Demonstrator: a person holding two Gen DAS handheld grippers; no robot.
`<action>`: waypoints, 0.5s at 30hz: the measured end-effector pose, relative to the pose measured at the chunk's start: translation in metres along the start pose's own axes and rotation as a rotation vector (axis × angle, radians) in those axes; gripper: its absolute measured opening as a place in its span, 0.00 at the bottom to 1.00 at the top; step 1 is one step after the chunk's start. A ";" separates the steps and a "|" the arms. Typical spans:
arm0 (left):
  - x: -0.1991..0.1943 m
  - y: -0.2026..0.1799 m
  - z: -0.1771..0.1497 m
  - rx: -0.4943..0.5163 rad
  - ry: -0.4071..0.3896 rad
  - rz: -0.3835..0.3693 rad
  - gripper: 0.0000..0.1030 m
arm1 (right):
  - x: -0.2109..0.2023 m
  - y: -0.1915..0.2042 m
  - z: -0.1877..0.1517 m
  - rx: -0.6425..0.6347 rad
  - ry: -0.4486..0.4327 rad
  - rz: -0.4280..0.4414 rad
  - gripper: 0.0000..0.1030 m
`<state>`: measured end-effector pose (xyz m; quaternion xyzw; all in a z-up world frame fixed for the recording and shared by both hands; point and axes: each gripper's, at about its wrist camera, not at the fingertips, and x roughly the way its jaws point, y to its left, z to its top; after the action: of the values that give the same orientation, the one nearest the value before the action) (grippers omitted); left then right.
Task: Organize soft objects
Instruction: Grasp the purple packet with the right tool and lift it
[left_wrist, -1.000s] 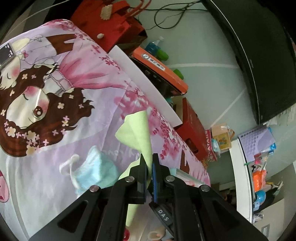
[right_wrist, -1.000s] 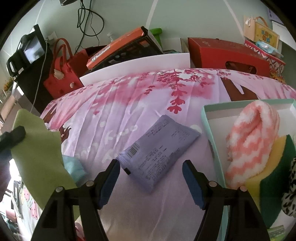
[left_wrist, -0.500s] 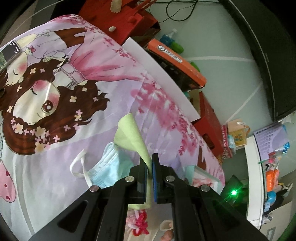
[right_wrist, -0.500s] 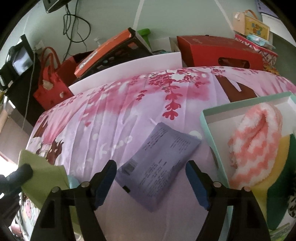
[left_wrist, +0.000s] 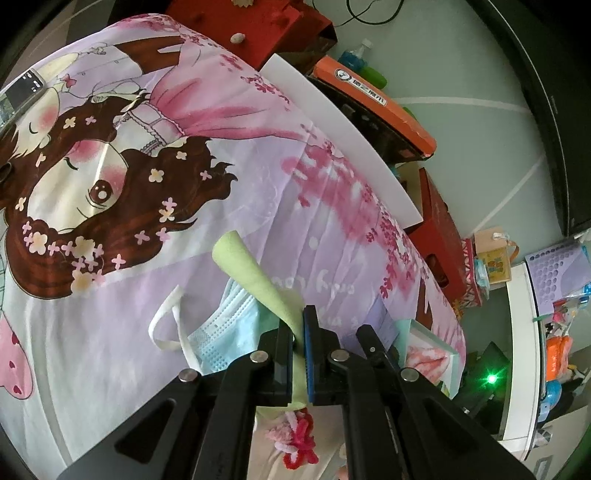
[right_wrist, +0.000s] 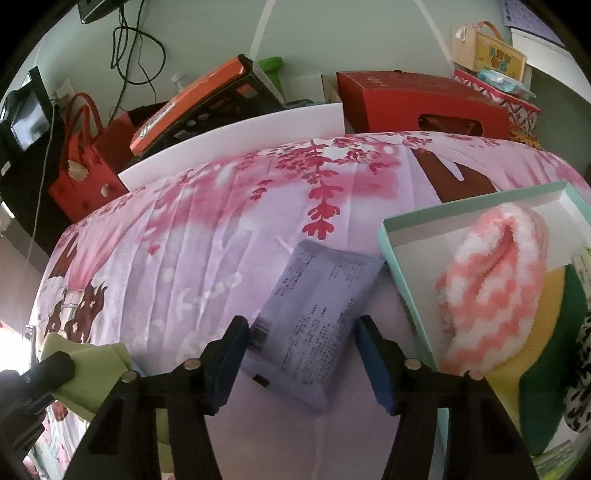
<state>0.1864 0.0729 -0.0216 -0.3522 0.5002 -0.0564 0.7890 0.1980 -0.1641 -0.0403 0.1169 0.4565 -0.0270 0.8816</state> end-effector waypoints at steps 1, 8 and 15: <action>0.001 0.000 0.000 0.000 0.002 0.001 0.05 | 0.000 0.000 0.000 -0.002 0.000 0.002 0.58; 0.007 0.001 0.001 -0.002 0.013 0.010 0.05 | -0.005 -0.009 0.000 0.014 0.006 0.028 0.43; 0.012 0.003 0.001 -0.005 0.027 0.017 0.05 | -0.008 -0.012 0.000 0.005 -0.009 0.042 0.35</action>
<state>0.1922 0.0705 -0.0323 -0.3493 0.5139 -0.0532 0.7817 0.1915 -0.1758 -0.0360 0.1286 0.4501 -0.0101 0.8836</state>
